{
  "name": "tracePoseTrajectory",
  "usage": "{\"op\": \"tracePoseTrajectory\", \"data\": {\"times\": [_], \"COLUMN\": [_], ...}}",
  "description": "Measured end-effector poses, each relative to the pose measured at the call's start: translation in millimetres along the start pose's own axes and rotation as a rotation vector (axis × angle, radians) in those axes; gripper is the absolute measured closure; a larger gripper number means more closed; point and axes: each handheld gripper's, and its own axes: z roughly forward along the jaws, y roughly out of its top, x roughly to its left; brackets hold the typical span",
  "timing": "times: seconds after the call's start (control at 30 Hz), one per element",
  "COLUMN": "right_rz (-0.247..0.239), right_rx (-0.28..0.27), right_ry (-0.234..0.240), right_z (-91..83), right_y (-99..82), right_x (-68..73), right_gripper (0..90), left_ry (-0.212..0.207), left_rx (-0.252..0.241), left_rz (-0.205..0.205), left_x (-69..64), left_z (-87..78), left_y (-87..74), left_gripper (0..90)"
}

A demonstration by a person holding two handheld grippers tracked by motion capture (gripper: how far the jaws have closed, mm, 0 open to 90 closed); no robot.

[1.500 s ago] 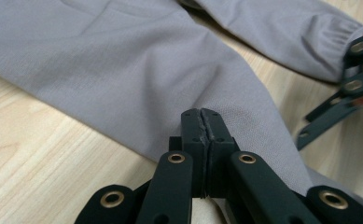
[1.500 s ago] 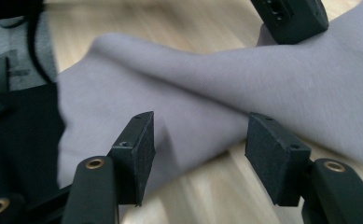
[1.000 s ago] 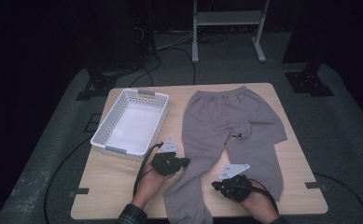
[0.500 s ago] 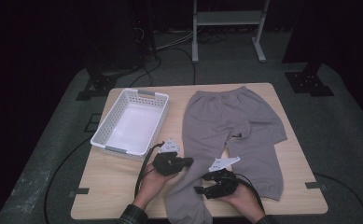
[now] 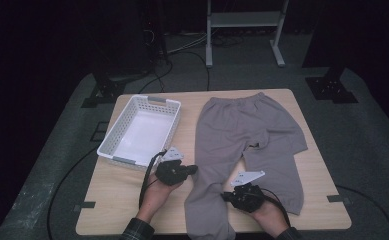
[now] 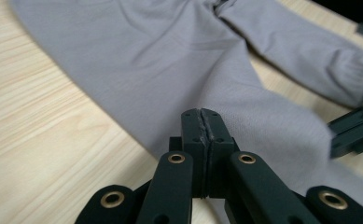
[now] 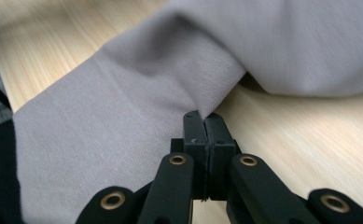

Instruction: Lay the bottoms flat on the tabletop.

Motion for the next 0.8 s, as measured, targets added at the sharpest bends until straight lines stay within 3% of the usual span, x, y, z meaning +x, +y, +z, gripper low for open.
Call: {"op": "tracePoseTrajectory", "data": {"times": [0.13, 0.3, 0.37, 0.4, 0.43, 0.47, 0.53, 0.57, 0.63, 0.67, 0.7, 0.73, 0.8], "right_rz": [0.008, -0.010, -0.062, -0.074, -0.074, -0.080, -0.085, -0.085, -0.095, -0.100, -0.100, -0.126, -0.121], "right_rx": [0.023, 0.039, 0.047, 0.040, 0.040, 0.025, -0.037, -0.037, -0.066, -0.070, -0.070, -0.075, -0.082], "right_ry": [0.002, 0.048, 0.069, 0.074, 0.074, 0.084, 0.045, 0.045, -0.001, -0.015, -0.015, -0.055, -0.056], "right_z": [-12.3, -28.2, -30.2, -30.7, -30.7, -31.9, -40.9, -40.9, -44.5, -42.6, -42.6, -37.8, -33.1], "right_y": [-5.5, -23.3, -26.3, -26.1, -26.1, -25.4, -22.2, -22.2, -20.6, -17.7, -17.7, -12.5, -7.2], "right_x": [2.7, 16.3, 25.1, 26.0, 26.0, 25.1, 15.1, 15.1, 7.2, -0.8, -0.8, -8.7, -14.8], "right_gripper": [89.0, 88.5, 75.4, 68.0, 68.0, 60.1, 50.2, 50.2, 47.7, 46.7, 46.7, 45.5, 43.8], "left_ry": [0.038, 0.000, 0.021, 0.042, 0.042, 0.043, 0.038, 0.036, 0.012, 0.005, -0.004, -0.006, -0.019], "left_rx": [0.030, 0.066, 0.108, 0.124, 0.124, 0.118, 0.102, 0.086, 0.081, 0.079, 0.081, 0.092, 0.110], "left_rz": [0.014, 0.031, 0.081, 0.087, 0.087, 0.078, 0.076, 0.073, 0.064, 0.065, 0.073, 0.087, 0.110], "left_x": [2.5, -0.7, -7.0, -8.3, -8.3, -7.7, -9.0, -10.7, -14.8, -17.2, -21.0, -25.8, -34.5], "left_z": [-1.1, -0.3, 3.1, 3.0, 3.0, 0.4, -5.6, -8.2, -9.8, -9.1, -7.2, -3.6, 7.7], "left_y": [-3.3, -7.9, -9.4, -11.5, -11.5, -12.3, -12.8, -13.1, -13.2, -13.4, -13.6, -13.6, -13.7], "left_gripper": [89.7, 89.5, 88.8, 87.8, 84.0, 84.0, 70.7, 70.7, 60.7, 53.9, 53.9, 48.8, 45.5]}}
